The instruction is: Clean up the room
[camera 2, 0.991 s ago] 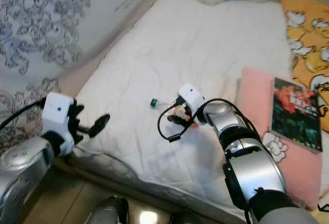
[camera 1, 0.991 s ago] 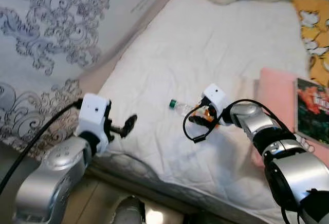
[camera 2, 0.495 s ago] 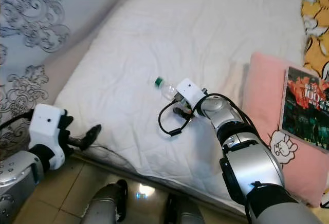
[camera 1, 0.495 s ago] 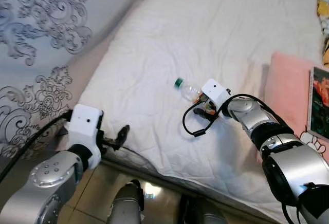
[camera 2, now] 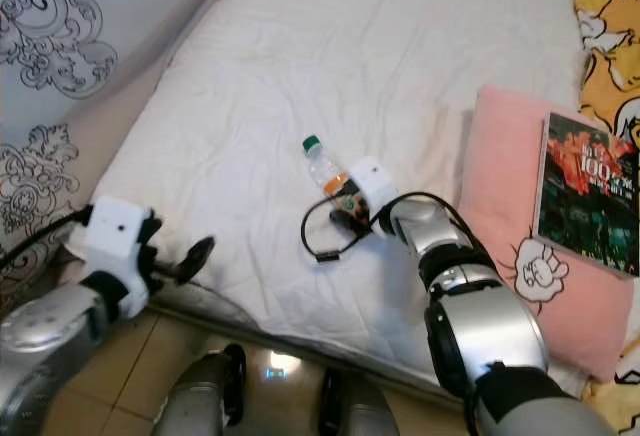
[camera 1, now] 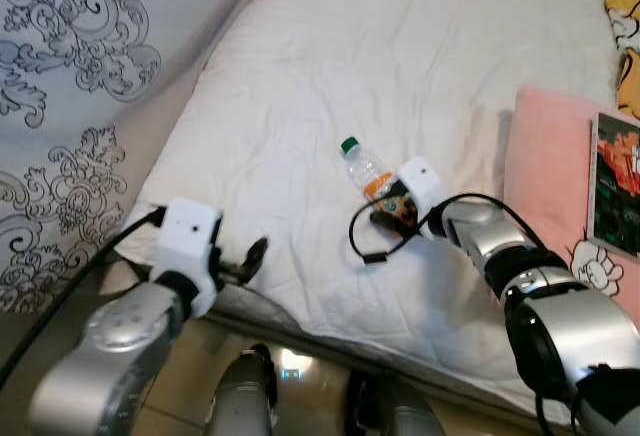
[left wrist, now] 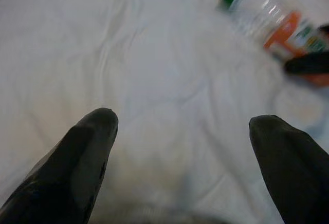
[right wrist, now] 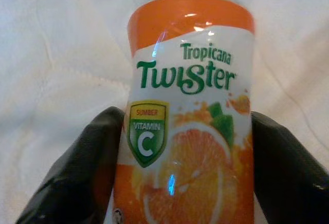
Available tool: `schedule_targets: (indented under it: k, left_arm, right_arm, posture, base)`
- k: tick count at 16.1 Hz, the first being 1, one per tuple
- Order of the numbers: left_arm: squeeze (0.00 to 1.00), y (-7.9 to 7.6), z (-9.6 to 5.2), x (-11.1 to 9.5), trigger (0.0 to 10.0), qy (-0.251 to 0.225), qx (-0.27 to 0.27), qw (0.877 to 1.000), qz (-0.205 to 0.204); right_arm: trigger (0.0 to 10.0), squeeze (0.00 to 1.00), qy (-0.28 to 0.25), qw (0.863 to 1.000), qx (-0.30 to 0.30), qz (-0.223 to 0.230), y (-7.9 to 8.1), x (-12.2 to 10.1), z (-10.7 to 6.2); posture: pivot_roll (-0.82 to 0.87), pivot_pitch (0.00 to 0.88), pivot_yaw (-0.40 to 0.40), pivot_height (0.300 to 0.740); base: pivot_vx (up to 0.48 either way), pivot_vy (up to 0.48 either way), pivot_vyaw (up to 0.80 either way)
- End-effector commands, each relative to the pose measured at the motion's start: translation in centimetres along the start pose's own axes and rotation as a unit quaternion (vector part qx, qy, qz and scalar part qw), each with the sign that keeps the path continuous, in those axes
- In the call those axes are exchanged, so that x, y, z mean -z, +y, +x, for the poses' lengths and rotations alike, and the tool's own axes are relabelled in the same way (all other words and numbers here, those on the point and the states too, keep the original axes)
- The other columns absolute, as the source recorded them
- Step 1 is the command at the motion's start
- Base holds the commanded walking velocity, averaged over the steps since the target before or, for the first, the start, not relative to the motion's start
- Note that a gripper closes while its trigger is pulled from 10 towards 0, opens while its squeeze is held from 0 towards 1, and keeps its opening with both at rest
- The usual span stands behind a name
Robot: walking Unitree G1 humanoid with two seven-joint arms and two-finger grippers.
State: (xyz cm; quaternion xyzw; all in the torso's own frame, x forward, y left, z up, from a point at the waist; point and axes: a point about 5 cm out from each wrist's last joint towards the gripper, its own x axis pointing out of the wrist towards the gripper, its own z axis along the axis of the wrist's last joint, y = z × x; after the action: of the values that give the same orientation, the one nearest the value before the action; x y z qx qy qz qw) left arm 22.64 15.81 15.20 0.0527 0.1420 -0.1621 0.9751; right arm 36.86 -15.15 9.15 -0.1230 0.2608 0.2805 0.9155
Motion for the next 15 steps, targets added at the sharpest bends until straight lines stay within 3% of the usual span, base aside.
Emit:
schedule_targets:
  k: [1,5,8,10,11,12,13,15]
  left_arm:
    - [0.0,-0.6,0.2,-0.2,10.0,-0.021,0.01,1.0,0.012]
    - [0.0,-0.7,3.1,0.0,10.0,-0.047,0.01,0.999,0.017]
    - [0.0,-0.6,5.2,0.5,10.0,-0.064,0.009,0.998,0.021]
    - [0.0,0.1,6.6,1.4,10.0,-0.084,-0.027,0.996,0.009]
    - [0.0,0.2,6.8,1.5,10.0,-0.085,-0.03,0.996,0.01]
    - [0.0,0.6,7.5,1.6,10.0,-0.091,-0.032,0.995,-0.001]
    - [0.0,1.2,8.5,1.4,10.0,-0.1,-0.042,0.994,-0.015]
    - [0.0,1.6,9.2,0.9,10.0,-0.123,-0.051,0.991,-0.023]
  right_arm:
    - [0.0,0.0,0.008,0.999,0.007,0.032,-0.6,1.0,-0.4]
    - [0.0,0.0,-0.059,0.994,0.047,0.077,-2.0,-1.0,-1.0]
    - [0.0,0.0,-0.135,0.986,0.08,0.062,-2.3,-3.5,-1.2]
    - [0.0,0.0,-0.282,0.939,0.172,0.1,-3.7,-5.9,-2.9]
    - [0.0,0.0,-0.3,0.93,0.184,0.104,-3.8,-6.0,-3.1]
    - [0.0,0.0,-0.345,0.902,0.235,0.106,-3.9,-5.6,-4.2]
    - [0.0,0.0,-0.382,0.871,0.298,0.087,-3.0,-4.1,-5.6]
    - [0.0,0.0,-0.388,0.848,0.353,0.079,-1.5,-1.4,-6.9]
  posture:
    - [0.31,0.192,-0.085,0.735]
    - [0.29,0.056,-0.092,0.735]
    - [0.28,0.0,-0.091,0.735]
    - [0.25,0.0,-0.07,0.735]
    - [0.24,0.0,-0.069,0.735]
    - [0.23,0.0,-0.063,0.735]
    - [0.18,0.0,-0.051,0.735]
    - [0.15,0.0,-0.036,0.735]
  base:
    - [0.0,0.0,0.0]
    - [0.0,0.0,0.0]
    - [0.0,0.0,0.0]
    - [0.0,0.0,0.0]
    - [0.0,0.0,0.0]
    - [0.0,0.0,0.0]
    - [0.0,0.0,0.0]
    - [0.0,0.0,0.0]
